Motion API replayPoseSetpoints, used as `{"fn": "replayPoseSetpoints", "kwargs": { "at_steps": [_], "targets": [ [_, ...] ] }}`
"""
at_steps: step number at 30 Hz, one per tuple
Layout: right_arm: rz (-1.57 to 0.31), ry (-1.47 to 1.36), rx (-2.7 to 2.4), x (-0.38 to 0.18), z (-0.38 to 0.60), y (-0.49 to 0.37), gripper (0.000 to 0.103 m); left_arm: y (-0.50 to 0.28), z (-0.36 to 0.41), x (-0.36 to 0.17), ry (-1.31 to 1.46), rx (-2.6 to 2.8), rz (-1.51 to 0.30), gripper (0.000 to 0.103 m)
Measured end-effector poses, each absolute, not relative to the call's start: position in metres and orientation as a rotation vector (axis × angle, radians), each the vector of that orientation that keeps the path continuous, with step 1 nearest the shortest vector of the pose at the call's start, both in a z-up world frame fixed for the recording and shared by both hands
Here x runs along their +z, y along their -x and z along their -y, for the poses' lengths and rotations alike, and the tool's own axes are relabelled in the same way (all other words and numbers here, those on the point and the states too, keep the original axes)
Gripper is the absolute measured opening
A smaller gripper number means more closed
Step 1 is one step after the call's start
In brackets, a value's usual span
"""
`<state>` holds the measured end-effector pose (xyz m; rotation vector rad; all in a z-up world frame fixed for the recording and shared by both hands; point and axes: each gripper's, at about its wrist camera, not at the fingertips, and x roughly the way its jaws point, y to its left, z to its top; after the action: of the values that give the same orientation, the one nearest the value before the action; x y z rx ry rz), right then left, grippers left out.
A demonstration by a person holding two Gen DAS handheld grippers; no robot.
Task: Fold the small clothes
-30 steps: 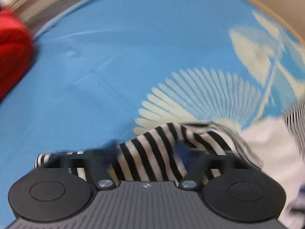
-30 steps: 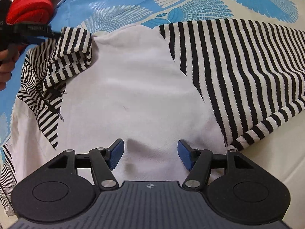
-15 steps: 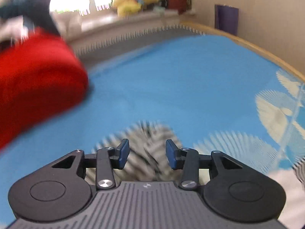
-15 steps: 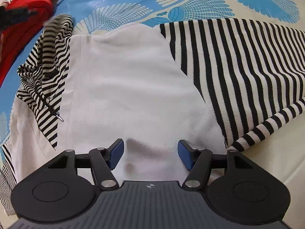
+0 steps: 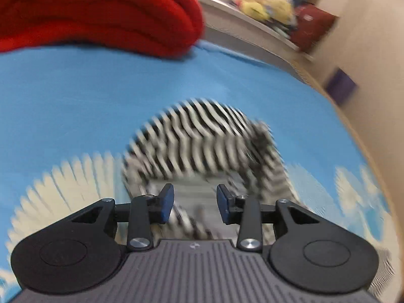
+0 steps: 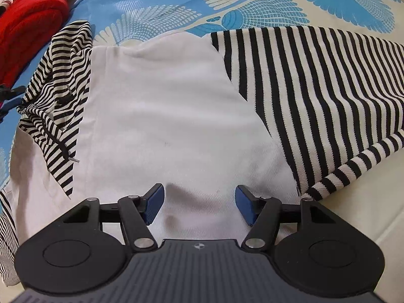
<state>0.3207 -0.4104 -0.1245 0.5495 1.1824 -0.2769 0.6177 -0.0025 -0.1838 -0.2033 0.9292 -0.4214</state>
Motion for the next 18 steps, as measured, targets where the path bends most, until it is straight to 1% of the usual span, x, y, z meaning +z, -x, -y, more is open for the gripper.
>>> {"fn": "replayPoseSetpoints", "kwargs": {
  "at_steps": [1,2,3,4,5,7,8,9,11,13,16,18],
  "targets": [
    [-1.183,-0.552,-0.279,-0.124,0.41,-0.321,0.064,-0.607,0.002,-0.189,0.173,-0.452,-0.95,0.041],
    [-1.185,-0.553,-0.281,-0.124,0.41,-0.321,0.064,-0.597,0.002,-0.196,0.12,-0.475,-0.966,0.038],
    [-1.185,-0.555,-0.282,-0.124,0.41,-0.321,0.064,-0.595,0.002,-0.202,0.048,-0.463,-0.973,0.028],
    [-1.185,-0.559,-0.281,-0.124,0.411,-0.321,0.064,-0.599,0.005,-0.212,-0.049,-0.394,-0.994,0.012],
    [-1.185,-0.563,-0.281,-0.123,0.412,-0.321,0.064,-0.6,0.001,-0.216,-0.076,-0.346,-0.992,0.003],
    [-1.185,-0.575,-0.285,-0.122,0.416,-0.319,0.064,-0.598,-0.008,-0.2,-0.007,-0.271,-0.981,0.002],
    [-1.182,-0.588,-0.288,-0.122,0.42,-0.317,0.064,-0.586,-0.01,-0.182,-0.026,-0.217,-0.932,0.008],
    [-1.179,-0.597,-0.294,-0.121,0.424,-0.315,0.064,-0.568,-0.01,-0.162,-0.066,-0.211,-0.874,0.019],
    [-1.177,-0.588,-0.315,-0.118,0.431,-0.313,0.064,-0.531,-0.021,-0.13,-0.082,-0.285,-0.85,0.034],
    [-1.167,-0.596,-0.319,-0.113,0.438,-0.311,0.064,-0.487,-0.034,-0.113,-0.064,-0.306,-0.895,0.034],
    [-1.144,-0.612,-0.311,-0.102,0.442,-0.303,0.064,-0.403,-0.046,-0.108,-0.147,-0.325,-0.984,0.034],
    [-1.117,-0.618,-0.294,-0.091,0.442,-0.294,0.064,-0.346,-0.057,-0.113,-0.173,-0.319,-1.041,0.038]
  ]
}}
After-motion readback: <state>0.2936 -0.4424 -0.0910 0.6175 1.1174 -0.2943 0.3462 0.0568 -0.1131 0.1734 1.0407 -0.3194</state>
